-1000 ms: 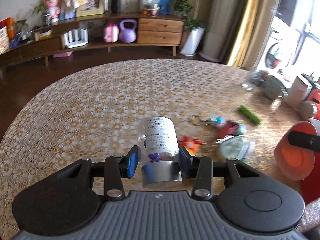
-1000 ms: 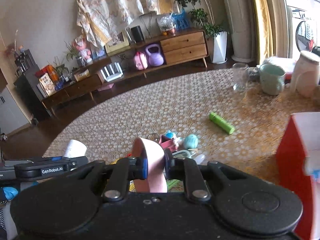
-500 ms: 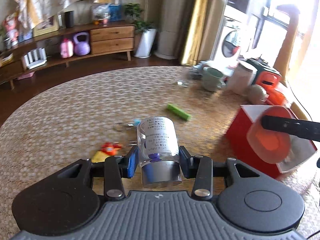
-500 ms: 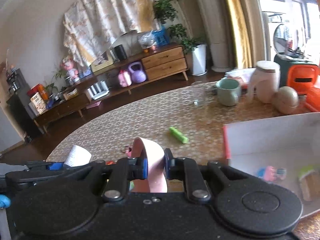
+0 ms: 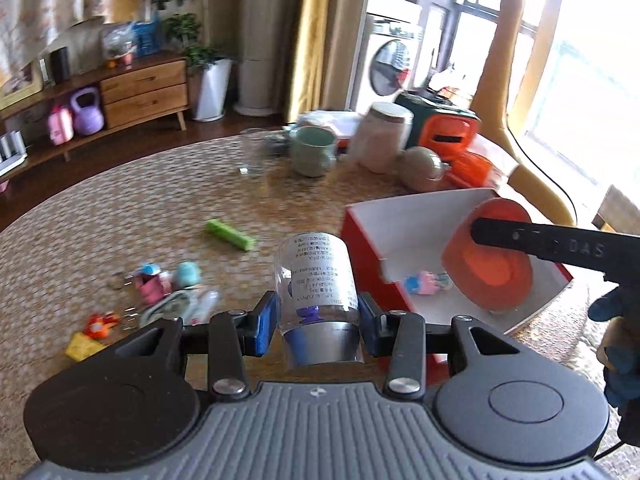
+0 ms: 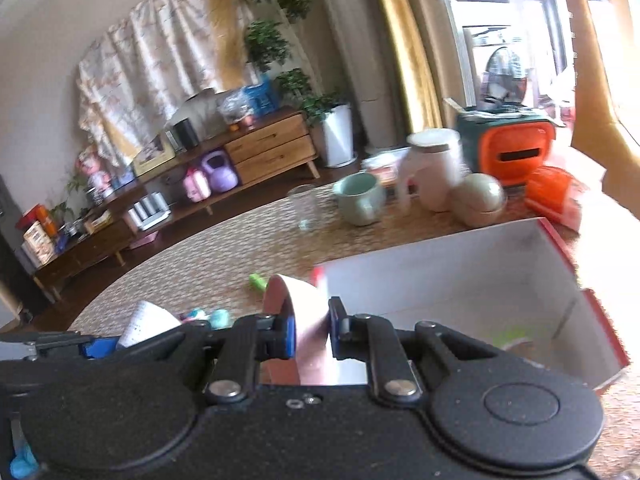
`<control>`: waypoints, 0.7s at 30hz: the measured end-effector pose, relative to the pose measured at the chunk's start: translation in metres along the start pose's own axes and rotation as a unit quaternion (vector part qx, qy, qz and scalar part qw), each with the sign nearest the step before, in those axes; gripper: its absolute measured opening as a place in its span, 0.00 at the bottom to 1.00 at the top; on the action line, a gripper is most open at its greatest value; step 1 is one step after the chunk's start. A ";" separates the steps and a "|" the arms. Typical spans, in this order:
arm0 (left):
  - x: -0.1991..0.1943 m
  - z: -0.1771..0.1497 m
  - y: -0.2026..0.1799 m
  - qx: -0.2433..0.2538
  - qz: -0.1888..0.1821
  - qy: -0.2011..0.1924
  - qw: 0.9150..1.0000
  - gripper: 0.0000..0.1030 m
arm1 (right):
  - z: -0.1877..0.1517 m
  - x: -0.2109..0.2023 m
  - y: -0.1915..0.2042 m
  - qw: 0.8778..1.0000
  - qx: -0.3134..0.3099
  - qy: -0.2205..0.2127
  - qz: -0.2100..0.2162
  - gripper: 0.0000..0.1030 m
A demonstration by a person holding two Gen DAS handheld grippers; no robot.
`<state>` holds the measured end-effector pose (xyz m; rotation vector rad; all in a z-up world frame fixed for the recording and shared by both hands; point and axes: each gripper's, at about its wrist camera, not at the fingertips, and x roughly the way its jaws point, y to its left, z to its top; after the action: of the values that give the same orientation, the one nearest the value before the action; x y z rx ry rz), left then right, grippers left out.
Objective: Organize rigid objects
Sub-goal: 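Carry the bottle and pink heart into the box and open both tools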
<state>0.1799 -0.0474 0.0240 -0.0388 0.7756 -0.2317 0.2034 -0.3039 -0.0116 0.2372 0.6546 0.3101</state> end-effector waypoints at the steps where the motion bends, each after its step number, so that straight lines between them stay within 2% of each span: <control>1: 0.004 0.002 -0.007 0.004 -0.003 0.001 1.000 0.41 | 0.001 -0.002 -0.008 1.000 0.003 -0.001 -0.006 0.14; 11: 0.046 0.012 -0.081 0.037 -0.040 0.032 0.998 0.41 | -0.001 -0.011 -0.074 0.998 0.026 -0.008 -0.061 0.14; 16: 0.075 0.015 -0.113 0.044 -0.053 0.063 0.996 0.41 | 0.000 -0.004 -0.104 0.996 0.037 -0.007 -0.084 0.14; 21: 0.104 0.013 -0.136 0.055 -0.048 0.090 0.993 0.41 | 0.003 0.015 -0.126 0.994 0.037 0.008 -0.100 0.14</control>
<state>0.2350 -0.2032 -0.0220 0.0498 0.9409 -0.3723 0.2424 -0.4162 -0.0571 0.2383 0.7006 0.0965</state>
